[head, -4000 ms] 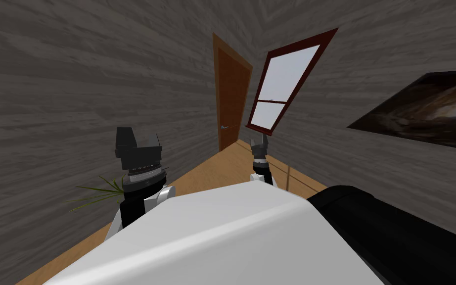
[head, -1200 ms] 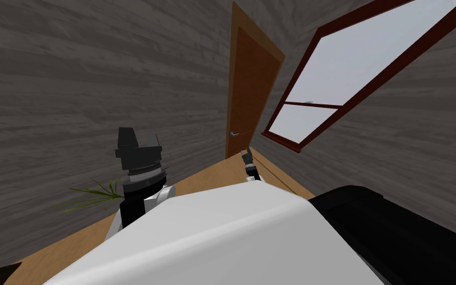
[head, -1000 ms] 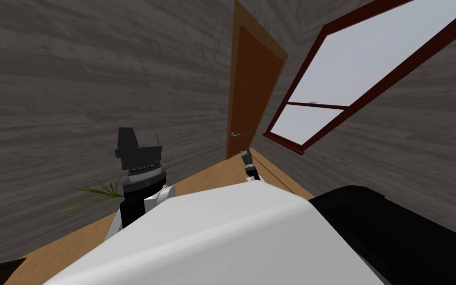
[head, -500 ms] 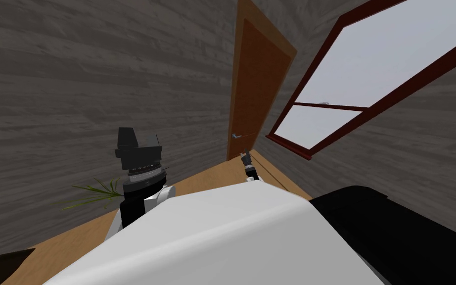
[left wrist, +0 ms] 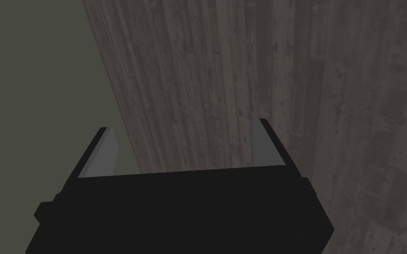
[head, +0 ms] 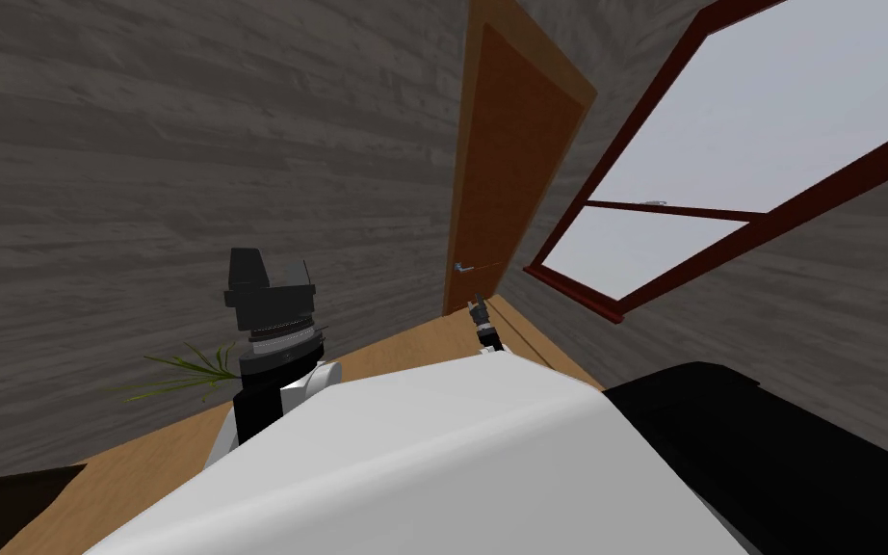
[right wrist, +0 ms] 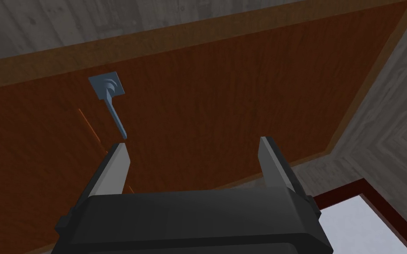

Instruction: Pull the door open

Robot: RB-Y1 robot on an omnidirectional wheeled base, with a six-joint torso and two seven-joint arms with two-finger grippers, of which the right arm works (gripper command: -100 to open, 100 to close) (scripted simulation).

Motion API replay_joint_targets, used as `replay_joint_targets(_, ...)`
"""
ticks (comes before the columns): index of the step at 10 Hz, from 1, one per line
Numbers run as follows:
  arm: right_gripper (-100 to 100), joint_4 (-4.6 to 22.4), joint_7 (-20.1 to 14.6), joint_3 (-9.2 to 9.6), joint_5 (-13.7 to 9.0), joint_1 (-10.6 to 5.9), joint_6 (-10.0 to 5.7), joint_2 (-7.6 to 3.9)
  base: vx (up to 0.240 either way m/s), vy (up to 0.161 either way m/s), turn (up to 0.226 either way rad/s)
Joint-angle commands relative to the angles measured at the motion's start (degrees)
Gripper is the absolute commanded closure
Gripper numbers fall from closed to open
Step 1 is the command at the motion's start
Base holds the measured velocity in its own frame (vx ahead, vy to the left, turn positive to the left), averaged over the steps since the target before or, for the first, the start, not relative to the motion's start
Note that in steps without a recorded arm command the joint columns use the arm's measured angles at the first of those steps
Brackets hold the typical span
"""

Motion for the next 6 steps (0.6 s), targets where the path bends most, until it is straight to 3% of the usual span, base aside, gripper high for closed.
replay_joint_targets(1, -100, 2.56, -0.21, 0.24, -0.43, -0.87, -0.81, -0.64, 0.083, -0.049, 0.083)
replay_joint_targets(6, -100, 9.12, -0.51, 1.13, -1.57, -2.96, -2.55, -2.13, 0.081, -0.071, 0.094)
